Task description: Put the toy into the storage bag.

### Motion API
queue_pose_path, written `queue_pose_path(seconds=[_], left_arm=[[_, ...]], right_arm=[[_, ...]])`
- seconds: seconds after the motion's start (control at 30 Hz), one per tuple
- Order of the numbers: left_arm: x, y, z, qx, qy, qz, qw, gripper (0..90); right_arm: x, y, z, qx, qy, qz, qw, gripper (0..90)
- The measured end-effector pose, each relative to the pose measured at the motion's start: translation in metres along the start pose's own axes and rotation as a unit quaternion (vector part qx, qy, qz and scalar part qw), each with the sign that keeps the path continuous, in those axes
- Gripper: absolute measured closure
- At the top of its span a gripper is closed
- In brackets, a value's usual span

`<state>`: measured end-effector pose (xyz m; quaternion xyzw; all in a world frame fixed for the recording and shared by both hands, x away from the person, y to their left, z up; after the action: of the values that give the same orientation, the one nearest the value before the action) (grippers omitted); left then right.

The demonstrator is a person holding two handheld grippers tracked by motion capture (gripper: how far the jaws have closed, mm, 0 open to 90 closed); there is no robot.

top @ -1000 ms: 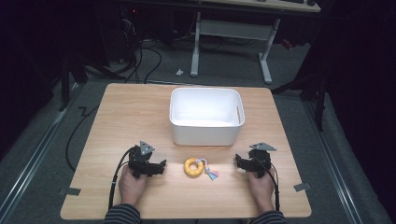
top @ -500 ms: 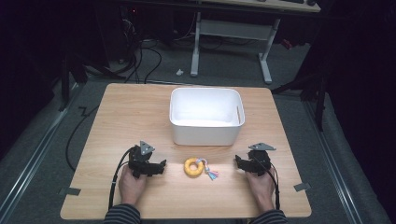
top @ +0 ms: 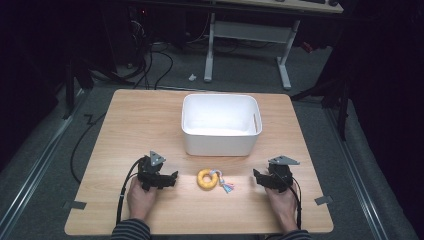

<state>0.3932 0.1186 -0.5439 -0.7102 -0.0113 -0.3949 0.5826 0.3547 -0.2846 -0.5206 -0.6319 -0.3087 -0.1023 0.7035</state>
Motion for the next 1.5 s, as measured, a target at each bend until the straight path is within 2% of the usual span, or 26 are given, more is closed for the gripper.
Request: queue_pose_path(seconds=[0.07,0.1,0.3,0.4,0.63,0.7,0.93,1.17,1.37,1.43,1.5], left_arm=[[0.0,0.0,0.0,0.0,0.0,0.0,1.0,9.1],[0.0,0.0,0.0,0.0,0.0,0.0,1.0,9.1],[0.0,0.0,0.0,0.0,0.0,0.0,1.0,9.1],[0.0,0.0,0.0,0.0,0.001,0.0,1.0,9.1],[0.001,0.001,0.001,-0.004,0.006,-0.001,1.0,9.5],[0.002,0.002,0.001,-0.004,0.007,0.001,1.0,7.3],[0.002,0.002,0.0,-0.002,0.006,0.002,1.0,7.3],[0.002,0.002,-0.001,0.005,-0.005,0.008,0.9999,3.5],[0.002,0.002,-0.001,0.004,-0.002,0.006,1.0,5.5],[0.002,0.003,0.0,0.009,-0.016,0.012,0.9998,0.1],[0.002,0.003,-0.001,0.008,-0.013,0.012,0.9998,0.1]], right_arm=[[0.0,-0.003,0.001,0.014,0.001,0.0,0.9999,32.8],[0.0,-0.006,0.003,0.031,-0.001,0.002,0.9995,35.6],[0.002,-0.01,0.007,0.054,-0.01,0.001,0.9985,39.0],[0.003,-0.012,0.01,0.056,-0.014,-0.006,0.9983,40.6],[0.005,-0.011,0.018,0.065,-0.034,0.007,0.9973,41.5],[0.008,-0.013,0.022,0.067,-0.044,0.006,0.9968,41.6],[0.015,-0.016,0.032,0.076,-0.056,0.001,0.9956,41.6],[0.023,-0.015,0.043,0.088,-0.067,0.005,0.9939,41.6],[0.028,-0.014,0.052,0.094,-0.076,0.002,0.9927,41.5],[0.03,-0.014,0.055,0.096,-0.08,0.003,0.9922,41.4],[0.032,-0.012,0.058,0.097,-0.086,0.003,0.9916,41.4]])
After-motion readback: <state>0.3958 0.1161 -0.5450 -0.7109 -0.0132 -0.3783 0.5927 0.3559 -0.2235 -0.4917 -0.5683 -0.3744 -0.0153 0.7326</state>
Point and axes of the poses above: each handheld gripper's, and its own axes: y roughly forward along the jaws, x roughly out of its top, z roughly to its left, the point moved 1 cm from there along y, roughly forward along the jaws, and after that the axes turned 11 degrees about z, right-handed, at the moved point
